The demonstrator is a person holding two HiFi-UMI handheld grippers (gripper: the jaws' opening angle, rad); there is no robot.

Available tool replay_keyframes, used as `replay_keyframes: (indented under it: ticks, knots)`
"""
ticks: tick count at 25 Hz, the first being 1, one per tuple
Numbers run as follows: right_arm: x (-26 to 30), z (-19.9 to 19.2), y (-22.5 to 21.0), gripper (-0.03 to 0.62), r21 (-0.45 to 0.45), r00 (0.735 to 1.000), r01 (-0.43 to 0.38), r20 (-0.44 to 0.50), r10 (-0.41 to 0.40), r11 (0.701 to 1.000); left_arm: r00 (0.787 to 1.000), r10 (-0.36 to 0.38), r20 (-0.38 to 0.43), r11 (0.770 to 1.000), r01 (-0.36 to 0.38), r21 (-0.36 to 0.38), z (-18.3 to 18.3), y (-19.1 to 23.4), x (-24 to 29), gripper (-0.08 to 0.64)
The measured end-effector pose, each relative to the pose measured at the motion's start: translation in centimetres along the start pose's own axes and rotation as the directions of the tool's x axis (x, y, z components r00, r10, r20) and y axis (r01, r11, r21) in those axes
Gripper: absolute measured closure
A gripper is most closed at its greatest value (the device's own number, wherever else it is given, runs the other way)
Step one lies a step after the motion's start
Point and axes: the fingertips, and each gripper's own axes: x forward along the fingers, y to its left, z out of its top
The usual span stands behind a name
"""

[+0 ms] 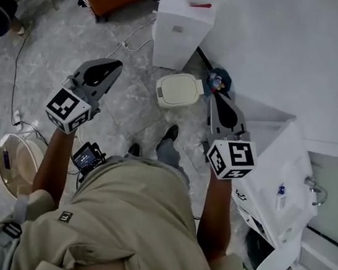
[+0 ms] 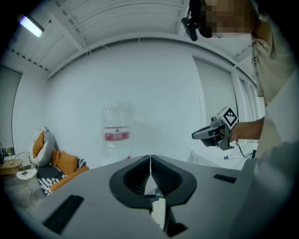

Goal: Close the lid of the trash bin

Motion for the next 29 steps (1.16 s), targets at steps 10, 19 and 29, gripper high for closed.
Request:
replay_keyframes:
  ticks: [10,19,29]
  knots:
    - [-5.3,3.5,4.3,0.569,-0.075,0.997,0.034,0.076,-0.028,0.997,0.977,-0.055,0.204,0.994,0.035,0.1,8.7,-4.1,-6.8,0.541]
    - [-9.3,3.4,4.8,0.569,-0.066,0.992,0.089,0.091,-0.082,0.994,0.976,-0.083,0.2,0.993,0.064,0.102,8.4,-6.0,-8.7,0.545]
    - [-12.2,2.0,5.2,0.569,-0.048,0.989,0.123,0.087,-0.119,0.991,0.983,-0.13,0.129,0.986,0.116,0.116,6.8,-8.8,-9.2,0.545]
